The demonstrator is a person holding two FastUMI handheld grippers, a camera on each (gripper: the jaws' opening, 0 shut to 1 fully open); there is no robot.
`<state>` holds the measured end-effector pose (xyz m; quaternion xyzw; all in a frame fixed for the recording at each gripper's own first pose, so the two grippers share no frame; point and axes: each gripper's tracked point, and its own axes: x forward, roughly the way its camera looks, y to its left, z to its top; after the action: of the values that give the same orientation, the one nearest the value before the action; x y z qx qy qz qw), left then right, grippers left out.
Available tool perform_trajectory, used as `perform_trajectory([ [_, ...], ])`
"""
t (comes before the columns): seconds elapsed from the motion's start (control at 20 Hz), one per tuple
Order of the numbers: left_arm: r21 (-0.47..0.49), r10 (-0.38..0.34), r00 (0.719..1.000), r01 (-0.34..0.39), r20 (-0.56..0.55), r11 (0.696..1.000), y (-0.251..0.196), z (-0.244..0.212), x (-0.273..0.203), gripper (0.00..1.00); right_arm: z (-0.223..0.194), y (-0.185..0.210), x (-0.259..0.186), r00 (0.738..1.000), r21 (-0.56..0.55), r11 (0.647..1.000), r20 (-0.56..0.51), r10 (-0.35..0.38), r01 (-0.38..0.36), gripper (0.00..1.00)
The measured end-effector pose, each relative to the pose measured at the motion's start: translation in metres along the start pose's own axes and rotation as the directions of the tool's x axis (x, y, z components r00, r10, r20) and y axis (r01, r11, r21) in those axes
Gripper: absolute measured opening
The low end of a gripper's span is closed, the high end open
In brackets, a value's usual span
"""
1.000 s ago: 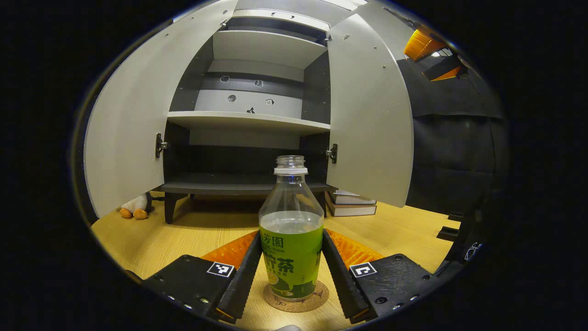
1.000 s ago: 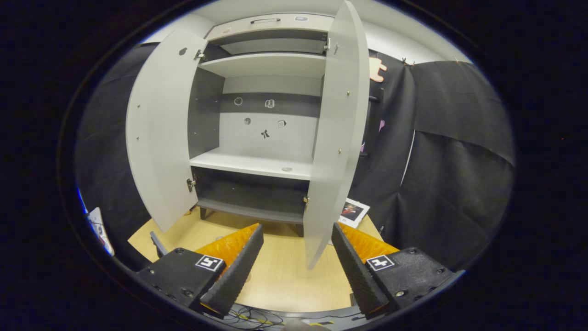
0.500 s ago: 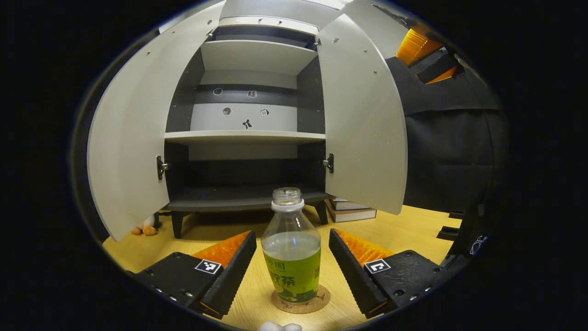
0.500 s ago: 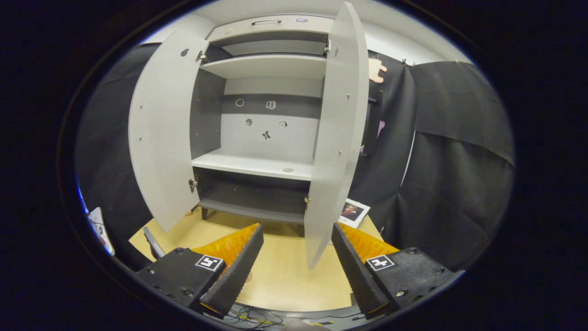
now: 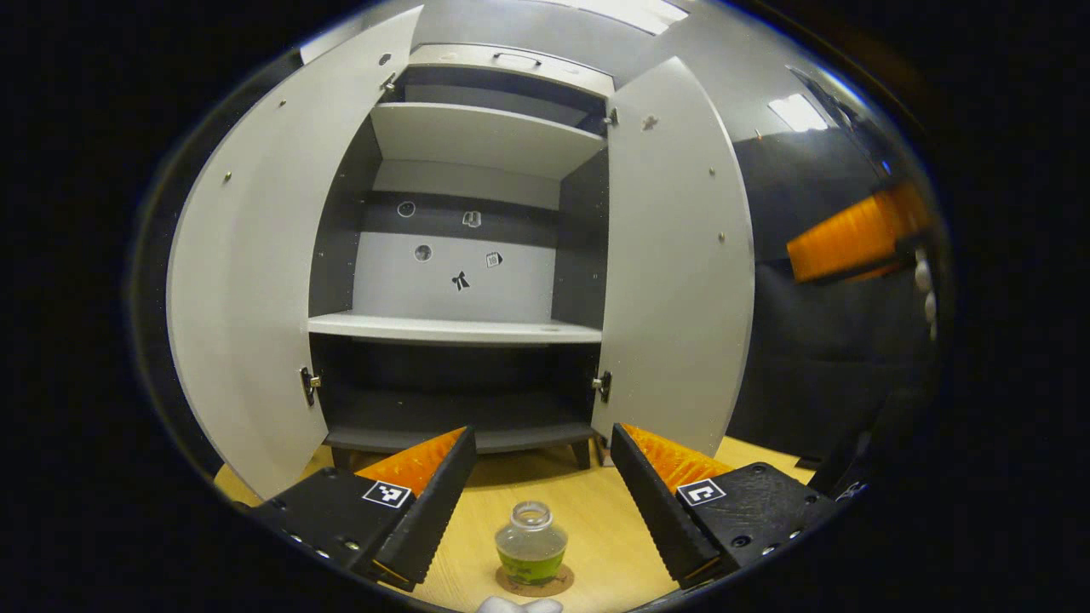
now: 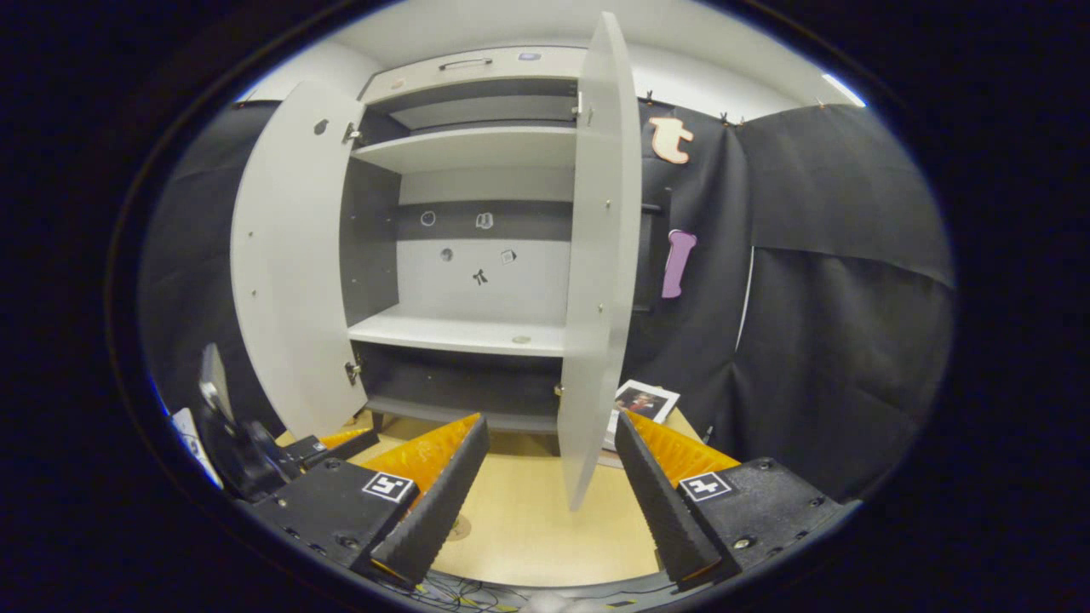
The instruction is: Grasp the bottle in the cabinet with the left hand and place it on the coaster, then close the right door with the right hand and the left door with the left hand.
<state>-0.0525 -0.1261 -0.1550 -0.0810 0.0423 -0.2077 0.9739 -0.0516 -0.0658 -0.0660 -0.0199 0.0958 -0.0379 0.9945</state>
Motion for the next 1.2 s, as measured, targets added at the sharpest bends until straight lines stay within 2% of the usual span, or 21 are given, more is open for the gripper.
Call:
perform_trajectory([
  [0.1,-0.011,0.027,0.999,-0.026,0.045,1.000,0.009,0.047,-0.006,0.97,0.007,-0.010,0.000,0.999,0.017,1.000,0.027,-0.017,0.017,0.98],
  [0.25,0.041,0.093,0.990,-0.098,0.109,0.994,0.035,0.102,-0.017,1.00,0.019,-0.030,0.001,0.997,0.039,0.998,0.061,-0.047,0.044,0.99],
  [0.3,0.054,0.112,0.988,-0.118,0.110,0.992,0.042,0.116,-0.023,0.95,0.023,-0.038,0.001,0.996,0.047,0.997,0.070,-0.056,0.052,0.99],
  [0.35,0.063,0.137,0.984,-0.145,0.112,0.987,0.051,0.126,-0.029,1.00,0.029,-0.047,0.002,0.995,0.056,0.997,0.078,-0.065,0.060,0.98],
  [0.4,0.071,0.161,0.981,-0.169,0.112,0.983,0.061,0.135,-0.036,0.95,0.035,-0.058,0.004,0.993,0.064,0.995,0.089,-0.079,0.073,0.98],
  [0.6,0.093,0.262,0.961,-0.270,0.093,0.958,0.094,0.154,-0.060,0.95,0.060,-0.116,0.019,0.985,0.089,0.989,0.115,-0.130,0.121,0.98],
  [0.8,0.092,0.367,0.929,-0.370,0.047,0.925,0.106,0.149,-0.074,0.95,0.086,-0.169,0.052,0.984,0.123,0.986,0.126,-0.126,0.111,0.98],
  [0.9,0.091,0.398,0.917,-0.399,0.034,0.912,0.103,0.150,-0.072,0.95,0.098,-0.187,0.081,0.986,0.121,0.989,0.133,-0.103,0.087,0.98],
  [0.95,0.090,0.415,0.909,-0.416,0.032,0.905,0.101,0.150,-0.070,0.95,0.099,-0.192,0.100,0.988,0.118,0.991,0.126,-0.084,0.069,0.94],
  [1.2,0.082,0.489,0.871,-0.491,0.047,0.867,0.085,0.159,-0.054,0.95,0.116,-0.183,0.150,0.988,0.088,0.990,0.111,0.103,-0.113,0.97],
])
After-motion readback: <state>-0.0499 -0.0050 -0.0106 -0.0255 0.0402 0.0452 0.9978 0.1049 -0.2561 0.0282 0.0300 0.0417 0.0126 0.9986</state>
